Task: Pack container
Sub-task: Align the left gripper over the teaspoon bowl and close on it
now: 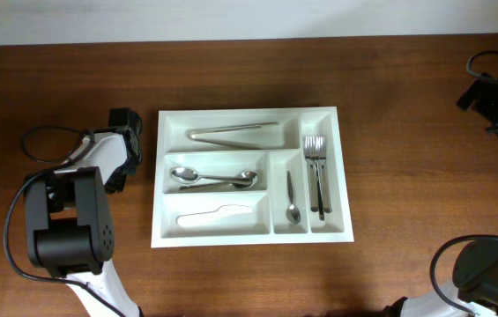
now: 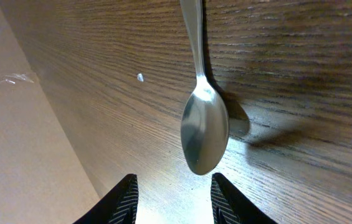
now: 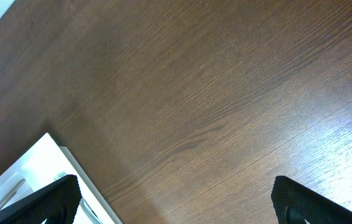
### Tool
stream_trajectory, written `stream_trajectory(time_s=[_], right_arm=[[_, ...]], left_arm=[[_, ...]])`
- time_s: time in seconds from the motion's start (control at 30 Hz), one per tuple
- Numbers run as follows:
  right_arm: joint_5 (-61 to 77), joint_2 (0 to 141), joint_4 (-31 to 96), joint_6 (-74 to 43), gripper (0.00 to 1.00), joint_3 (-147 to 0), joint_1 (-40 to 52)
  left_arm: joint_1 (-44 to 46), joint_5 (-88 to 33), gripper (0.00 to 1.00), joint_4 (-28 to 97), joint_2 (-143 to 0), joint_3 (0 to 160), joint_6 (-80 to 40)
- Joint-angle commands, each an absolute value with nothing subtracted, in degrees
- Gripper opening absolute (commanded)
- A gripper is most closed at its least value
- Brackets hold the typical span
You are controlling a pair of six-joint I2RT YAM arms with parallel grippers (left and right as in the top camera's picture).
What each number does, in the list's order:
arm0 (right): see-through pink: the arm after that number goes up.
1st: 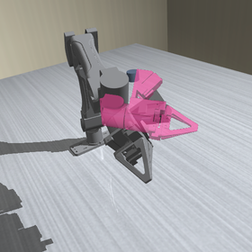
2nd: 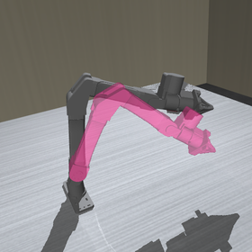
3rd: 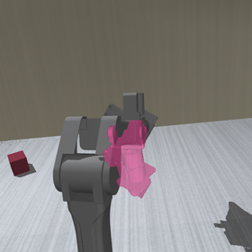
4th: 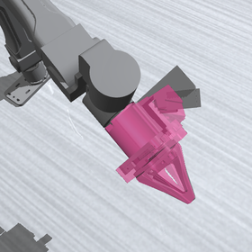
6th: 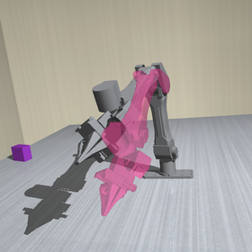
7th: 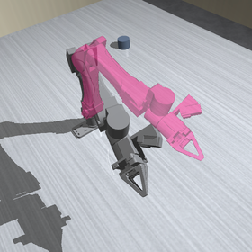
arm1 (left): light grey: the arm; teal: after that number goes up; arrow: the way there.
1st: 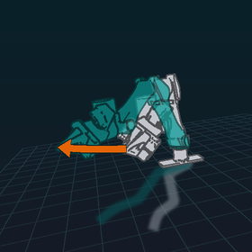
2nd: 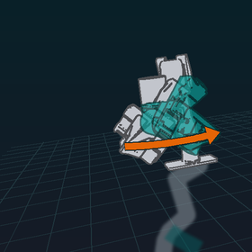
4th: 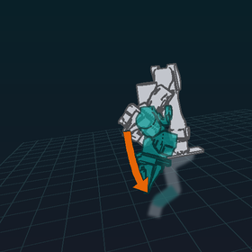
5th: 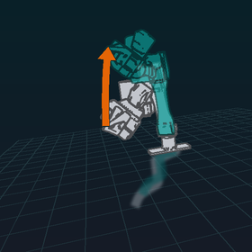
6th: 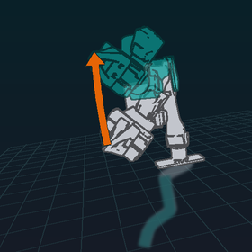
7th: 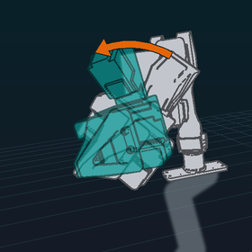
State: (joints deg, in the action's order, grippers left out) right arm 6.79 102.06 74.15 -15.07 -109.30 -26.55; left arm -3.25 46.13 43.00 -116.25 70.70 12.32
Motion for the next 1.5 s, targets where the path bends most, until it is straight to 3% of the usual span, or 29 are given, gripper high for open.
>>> stream_trajectory(time_s=[0.0,0.53,0.73,1.47], right_arm=[[6.9,101.3,74.17,-15.51,0.98,-109.93,-26.7],[6.9,101.3,74.17,-15.51,0.99,-109.93,-26.7],[6.9,101.3,74.17,-15.53,0.99,-109.93,-26.7],[6.9,101.3,74.17,-15.53,0.99,-109.93,-26.7]], left_arm=[[-2.63,46.28,0.4,42.87,-117.32,70.3,11.18],[-2.28,41.19,0.38,41.47,-117.56,70.08,19.68],[-2.28,41.36,0.32,39.94,-117.73,70.08,24.77],[-3.2,44.45,0.31,38.39,-122.52,70.04,27.64]])
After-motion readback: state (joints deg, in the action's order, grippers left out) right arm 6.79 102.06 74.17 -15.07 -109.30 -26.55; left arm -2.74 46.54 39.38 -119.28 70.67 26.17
